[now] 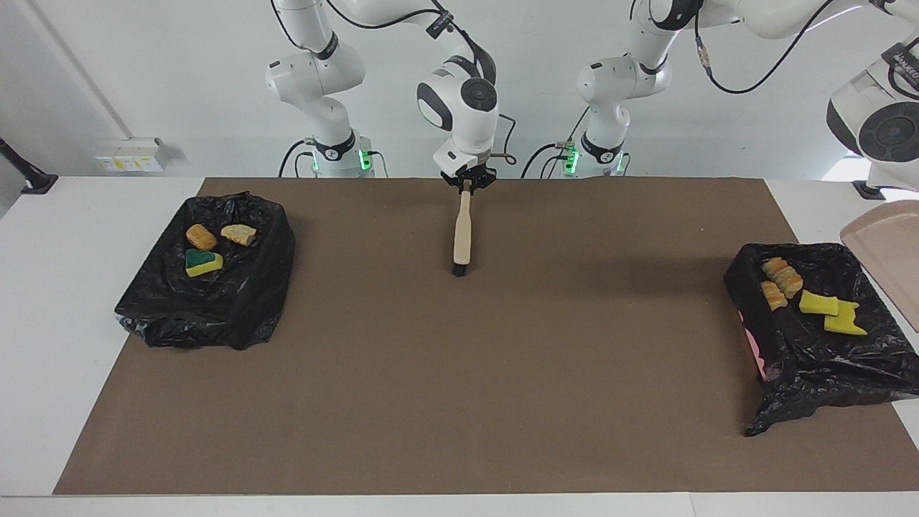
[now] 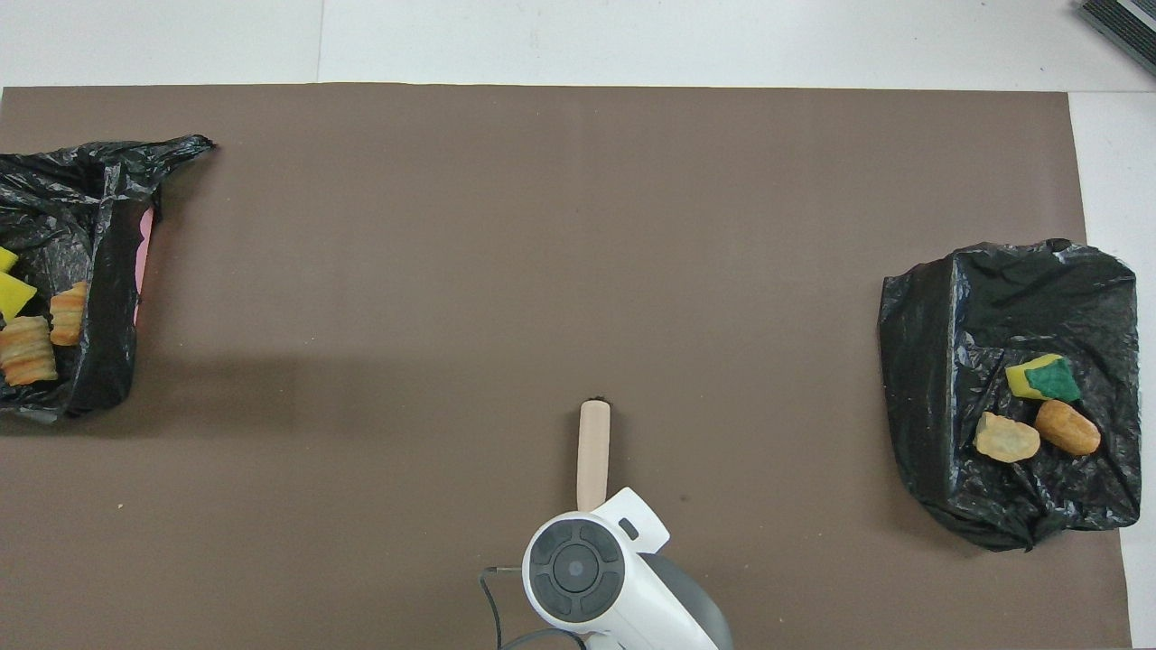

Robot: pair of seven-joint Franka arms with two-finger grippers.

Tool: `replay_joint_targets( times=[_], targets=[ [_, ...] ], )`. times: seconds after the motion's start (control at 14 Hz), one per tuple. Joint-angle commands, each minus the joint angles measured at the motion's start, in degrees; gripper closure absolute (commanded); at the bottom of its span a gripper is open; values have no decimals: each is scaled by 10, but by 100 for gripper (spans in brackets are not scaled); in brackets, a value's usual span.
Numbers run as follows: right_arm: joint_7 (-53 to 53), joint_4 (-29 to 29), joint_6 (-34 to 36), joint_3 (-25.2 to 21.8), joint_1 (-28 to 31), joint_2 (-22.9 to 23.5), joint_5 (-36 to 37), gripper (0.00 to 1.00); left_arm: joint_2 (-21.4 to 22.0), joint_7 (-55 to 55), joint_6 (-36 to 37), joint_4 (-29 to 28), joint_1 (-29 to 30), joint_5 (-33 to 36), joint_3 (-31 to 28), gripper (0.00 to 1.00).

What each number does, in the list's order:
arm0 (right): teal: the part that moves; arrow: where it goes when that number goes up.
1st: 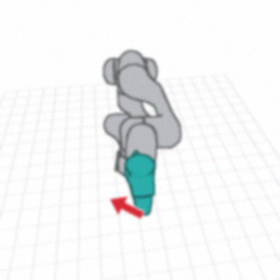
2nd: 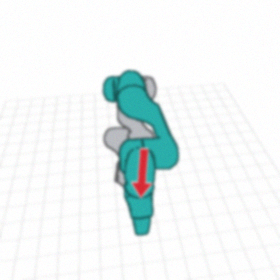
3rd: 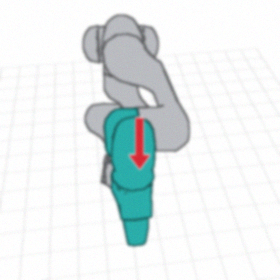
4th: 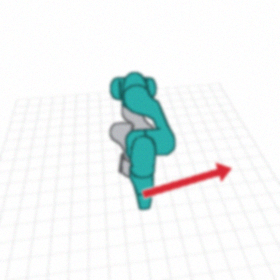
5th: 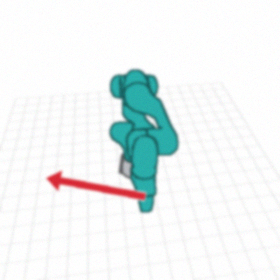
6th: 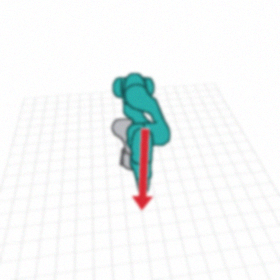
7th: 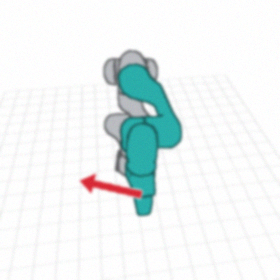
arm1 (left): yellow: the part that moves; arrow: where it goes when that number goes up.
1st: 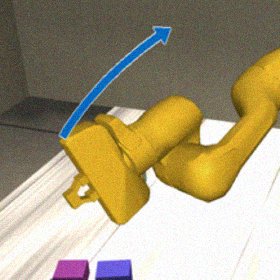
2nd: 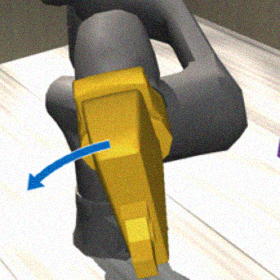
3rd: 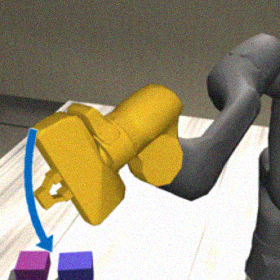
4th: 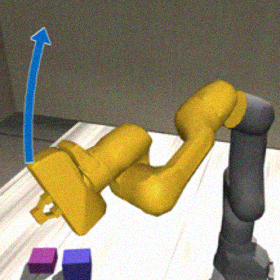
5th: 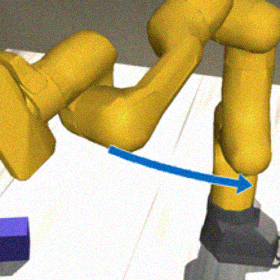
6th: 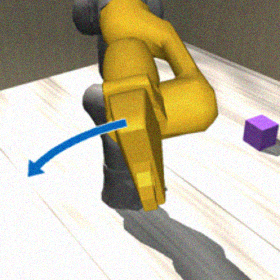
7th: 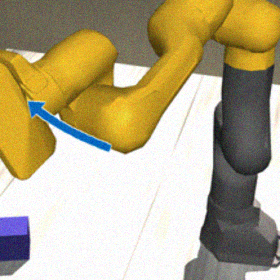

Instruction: Sweep and dump trash in bin

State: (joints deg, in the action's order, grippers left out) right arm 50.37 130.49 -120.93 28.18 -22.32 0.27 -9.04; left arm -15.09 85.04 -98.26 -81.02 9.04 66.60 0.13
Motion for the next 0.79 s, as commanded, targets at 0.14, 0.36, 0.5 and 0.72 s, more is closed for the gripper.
replay_joint_targets(
  times=[0.14,0.36,0.5,0.72],
  targets=[
    [-18,25,-14,-1,10,-16,8,60,35,8,15,-19,-10,10,0,100],
    [-19,15,-11,-1,12,-14,8,0,59,83,9,-8,-5,-59,0,100],
    [-20,2,-9,-2,15,-14,8,0,68,82,9,-8,-2,-152,-7,100],
    [-19,-29,0,-3,38,-23,8,0,76,74,9,-11,0,-262,-8,100]
  ],
)
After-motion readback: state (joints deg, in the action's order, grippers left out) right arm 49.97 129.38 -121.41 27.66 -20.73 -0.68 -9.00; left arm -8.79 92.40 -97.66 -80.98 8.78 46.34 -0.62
